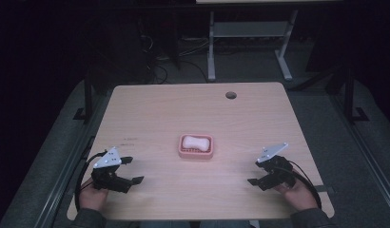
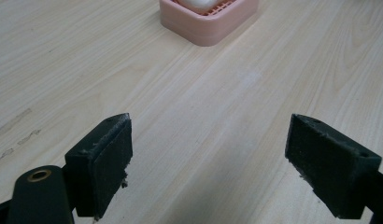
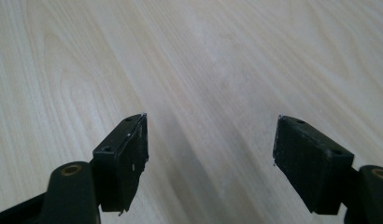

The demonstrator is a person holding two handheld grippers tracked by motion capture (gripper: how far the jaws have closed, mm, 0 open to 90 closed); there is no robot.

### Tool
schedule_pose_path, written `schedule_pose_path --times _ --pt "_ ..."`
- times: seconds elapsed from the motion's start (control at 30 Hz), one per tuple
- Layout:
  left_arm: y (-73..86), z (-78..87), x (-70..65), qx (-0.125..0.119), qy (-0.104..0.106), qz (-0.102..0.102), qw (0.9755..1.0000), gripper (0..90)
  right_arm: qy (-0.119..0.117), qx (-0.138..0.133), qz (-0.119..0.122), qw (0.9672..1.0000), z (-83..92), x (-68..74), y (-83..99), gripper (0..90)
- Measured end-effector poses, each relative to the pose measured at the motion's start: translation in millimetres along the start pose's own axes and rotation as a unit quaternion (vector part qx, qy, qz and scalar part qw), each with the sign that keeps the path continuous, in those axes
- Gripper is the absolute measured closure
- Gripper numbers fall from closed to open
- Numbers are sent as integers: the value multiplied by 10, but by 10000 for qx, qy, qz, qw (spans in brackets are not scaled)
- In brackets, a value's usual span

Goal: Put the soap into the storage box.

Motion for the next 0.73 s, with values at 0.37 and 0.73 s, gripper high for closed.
schedule_pose_path --times 0.37,0.73 --pt "-1 0 0 0 8 1 10000 148 136 -151 -153 9997 80 24 147 258" --pt "-8 1 -5 -10 12 -8 10000 148 354 -288 -342 9984 191 49 292 221"
Point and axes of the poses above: each handheld gripper's, and its own axes: z roughly backward along the jaws, y roughly out of its underside, x roughly to its left, the point moved 9 cm from there along -z, roughly forward along the jaws, and after that the axes turned 13 degrees about y, right-handed, at the moved point
